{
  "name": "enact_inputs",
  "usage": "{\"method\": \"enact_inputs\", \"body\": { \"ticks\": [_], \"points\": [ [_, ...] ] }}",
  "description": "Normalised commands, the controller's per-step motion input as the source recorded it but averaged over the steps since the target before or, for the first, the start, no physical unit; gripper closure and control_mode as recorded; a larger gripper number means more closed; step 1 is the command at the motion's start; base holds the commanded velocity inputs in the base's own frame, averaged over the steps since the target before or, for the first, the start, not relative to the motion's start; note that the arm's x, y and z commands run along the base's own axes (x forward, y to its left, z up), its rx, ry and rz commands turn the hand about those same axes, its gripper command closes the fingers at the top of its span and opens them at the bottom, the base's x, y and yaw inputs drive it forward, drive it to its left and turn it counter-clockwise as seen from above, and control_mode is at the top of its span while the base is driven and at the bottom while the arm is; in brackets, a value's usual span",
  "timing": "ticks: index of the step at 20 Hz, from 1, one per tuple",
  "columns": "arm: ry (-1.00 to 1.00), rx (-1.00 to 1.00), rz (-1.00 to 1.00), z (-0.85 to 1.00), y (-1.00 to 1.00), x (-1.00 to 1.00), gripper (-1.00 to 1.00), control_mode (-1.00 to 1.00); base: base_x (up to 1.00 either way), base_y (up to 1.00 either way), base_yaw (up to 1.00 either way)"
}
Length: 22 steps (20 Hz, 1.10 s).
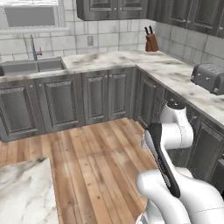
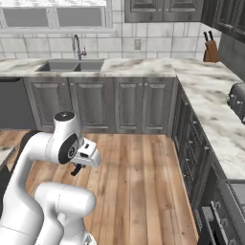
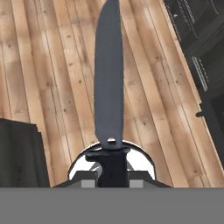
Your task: Retrieve the butter from the fridge and place it on a plate on the dining table. Then retrieve the butter knife by the fridge and place it near the plate.
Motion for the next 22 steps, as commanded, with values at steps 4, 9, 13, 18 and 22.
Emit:
{"method": "enact_inputs", "body": {
  "ticks": [4,9,13,18,22],
  "points": [
    [0.0,0.0,0.0,0.0,0.0,0.0,1.0,1.0,1.0,0.0,0.02],
    [0.0,0.0,0.0,0.0,0.0,0.0,1.0,1.0,1.0,0.0,0.08],
    [0.0,0.0,0.0,0.0,0.0,0.0,1.0,1.0,1.0,0.0,0.13],
    [0.0,0.0,0.0,0.0,0.0,0.0,1.0,1.0,1.0,-0.01,0.24],
    [0.0,0.0,0.0,0.0,0.0,0.0,1.0,1.0,1.0,-0.07,0.44]
  ]
}}
